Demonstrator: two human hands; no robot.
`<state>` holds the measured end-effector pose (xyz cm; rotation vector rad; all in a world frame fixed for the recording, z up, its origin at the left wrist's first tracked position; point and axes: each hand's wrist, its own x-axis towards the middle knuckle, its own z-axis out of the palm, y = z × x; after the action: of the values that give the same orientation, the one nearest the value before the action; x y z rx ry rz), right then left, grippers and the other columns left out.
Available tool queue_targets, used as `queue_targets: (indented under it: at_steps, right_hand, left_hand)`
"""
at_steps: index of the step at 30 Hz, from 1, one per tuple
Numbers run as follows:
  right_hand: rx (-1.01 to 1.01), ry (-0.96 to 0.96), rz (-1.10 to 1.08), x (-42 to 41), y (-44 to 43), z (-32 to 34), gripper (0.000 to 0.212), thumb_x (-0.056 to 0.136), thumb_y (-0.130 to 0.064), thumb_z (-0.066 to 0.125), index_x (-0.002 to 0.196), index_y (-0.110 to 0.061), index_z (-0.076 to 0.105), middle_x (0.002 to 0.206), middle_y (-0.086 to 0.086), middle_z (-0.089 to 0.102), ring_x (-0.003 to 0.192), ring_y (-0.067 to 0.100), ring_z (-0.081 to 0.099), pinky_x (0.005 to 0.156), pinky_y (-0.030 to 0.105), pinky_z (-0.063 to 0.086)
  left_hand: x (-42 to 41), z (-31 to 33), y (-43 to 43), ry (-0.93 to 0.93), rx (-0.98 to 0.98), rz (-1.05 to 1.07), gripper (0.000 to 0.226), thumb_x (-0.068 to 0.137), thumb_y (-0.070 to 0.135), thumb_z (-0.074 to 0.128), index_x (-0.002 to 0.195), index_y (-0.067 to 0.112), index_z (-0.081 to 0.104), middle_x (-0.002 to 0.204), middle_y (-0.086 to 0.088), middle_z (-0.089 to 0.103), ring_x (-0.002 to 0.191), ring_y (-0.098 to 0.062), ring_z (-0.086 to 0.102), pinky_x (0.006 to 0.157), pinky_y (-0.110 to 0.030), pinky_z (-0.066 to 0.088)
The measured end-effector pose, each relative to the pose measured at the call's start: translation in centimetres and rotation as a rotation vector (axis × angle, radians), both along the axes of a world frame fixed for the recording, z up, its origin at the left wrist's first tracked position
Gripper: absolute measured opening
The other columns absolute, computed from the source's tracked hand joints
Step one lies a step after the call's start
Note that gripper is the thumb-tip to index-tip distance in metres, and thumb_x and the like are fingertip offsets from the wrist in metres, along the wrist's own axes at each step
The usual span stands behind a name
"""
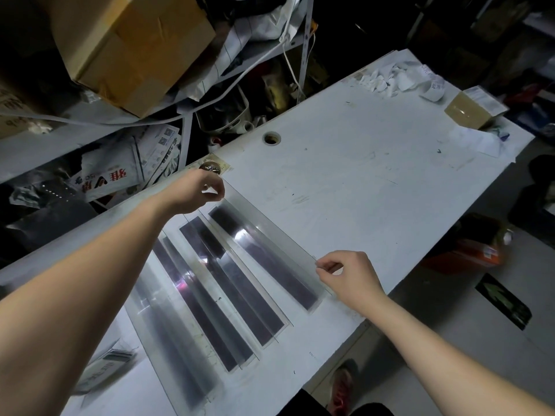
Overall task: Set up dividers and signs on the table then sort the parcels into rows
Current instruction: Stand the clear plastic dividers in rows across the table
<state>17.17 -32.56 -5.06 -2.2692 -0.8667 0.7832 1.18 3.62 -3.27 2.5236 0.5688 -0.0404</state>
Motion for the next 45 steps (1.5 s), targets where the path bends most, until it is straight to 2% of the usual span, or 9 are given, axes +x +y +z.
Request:
queue_targets:
  at_steps: [5, 9, 17, 20, 26, 30, 35, 41, 45]
  right_hand:
    - [-0.007, -0.072, 0.024, 1.4, -0.5, 0.5, 0.007, 0.088, -0.021, 0.076, 0.091, -0.026, 0.079, 0.082, -0.022, 0.071, 0.08, -0.002, 0.067, 0.079, 0.03, 0.06]
    - [-0.015, -0.116, 0.019, 3.1, -1.2, 1.2, 0.006, 0.091, -0.022, 0.074, 0.095, -0.024, 0.078, 0.085, -0.02, 0.072, 0.082, -0.001, 0.067, 0.079, 0.03, 0.059]
    - [0.018, -0.144, -0.04, 8.9, -4.7, 2.3, 0.007, 0.09, -0.022, 0.074, 0.095, -0.024, 0.079, 0.086, -0.019, 0.073, 0.083, -0.001, 0.067, 0.081, 0.029, 0.058]
    - [0.04, -0.147, -0.031, 12.0, -6.0, 2.6, 0.006, 0.09, -0.023, 0.074, 0.095, -0.025, 0.078, 0.086, -0.019, 0.072, 0.083, 0.001, 0.067, 0.081, 0.032, 0.059]
    - [0.055, -0.166, 0.008, 20.1, -9.2, 3.9, 0.006, 0.093, -0.022, 0.072, 0.094, -0.022, 0.077, 0.089, -0.015, 0.073, 0.086, 0.006, 0.068, 0.083, 0.034, 0.059]
    - [0.074, -0.167, 0.015, 26.1, -11.2, 4.1, 0.006, 0.092, -0.021, 0.072, 0.094, -0.024, 0.076, 0.087, -0.019, 0.071, 0.086, 0.004, 0.067, 0.084, 0.035, 0.06]
    - [0.101, -0.171, -0.016, 32.3, -12.6, 4.5, 0.006, 0.09, -0.019, 0.073, 0.09, -0.024, 0.076, 0.085, -0.018, 0.071, 0.085, 0.005, 0.067, 0.083, 0.035, 0.06]
    - [0.098, -0.205, -0.044, 38.7, -12.3, 4.1, 0.007, 0.09, -0.018, 0.074, 0.087, -0.024, 0.075, 0.083, -0.018, 0.07, 0.082, 0.003, 0.067, 0.075, 0.024, 0.056]
    - [0.069, -0.223, -0.065, 42.8, -11.3, 3.5, 0.004, 0.089, -0.019, 0.075, 0.089, -0.022, 0.076, 0.084, -0.018, 0.07, 0.082, 0.001, 0.066, 0.075, 0.025, 0.057]
  left_hand:
    - [1.2, 0.9, 0.2, -0.008, 0.005, -0.015, 0.011, 0.09, 0.002, 0.074, 0.086, 0.013, 0.074, 0.091, 0.001, 0.07, 0.089, -0.015, 0.065, 0.087, -0.041, 0.056]
    - [3.0, 2.5, 0.1, -0.017, 0.049, -0.034, 0.021, 0.09, 0.004, 0.075, 0.081, 0.022, 0.069, 0.085, 0.009, 0.066, 0.081, -0.004, 0.062, 0.074, -0.025, 0.052]
    - [8.4, 5.3, -2.2, -0.028, 0.078, -0.011, 0.015, 0.091, 0.005, 0.073, 0.084, 0.018, 0.071, 0.091, 0.003, 0.071, 0.087, -0.011, 0.067, 0.084, -0.04, 0.059]
    - [11.5, 6.5, -3.9, -0.036, 0.099, 0.006, 0.023, 0.09, 0.005, 0.075, 0.081, 0.026, 0.068, 0.089, 0.005, 0.07, 0.086, -0.009, 0.067, 0.085, -0.042, 0.059]
    - [18.4, 7.8, -7.6, -0.01, 0.105, 0.078, 0.011, 0.09, 0.009, 0.076, 0.09, 0.02, 0.074, 0.102, 0.002, 0.071, 0.102, -0.021, 0.068, 0.1, -0.043, 0.054]
    - [22.9, 8.9, -9.8, -0.006, 0.164, 0.07, 0.006, 0.091, 0.008, 0.075, 0.095, 0.013, 0.075, 0.103, -0.003, 0.072, 0.1, -0.023, 0.067, 0.091, -0.035, 0.052]
    - [28.6, 10.1, -10.8, -0.003, 0.172, 0.066, 0.014, 0.091, 0.009, 0.074, 0.088, 0.021, 0.071, 0.092, 0.008, 0.068, 0.09, -0.016, 0.066, 0.085, -0.032, 0.051]
    - [36.0, 9.6, -9.1, -0.015, 0.18, 0.041, 0.019, 0.089, 0.009, 0.076, 0.088, 0.026, 0.07, 0.092, 0.007, 0.068, 0.089, -0.014, 0.065, 0.086, -0.031, 0.05]
    - [41.6, 8.4, -7.0, -0.047, 0.169, 0.0, 0.015, 0.091, 0.006, 0.074, 0.092, 0.022, 0.072, 0.095, 0.006, 0.068, 0.089, -0.015, 0.064, 0.088, -0.033, 0.049]
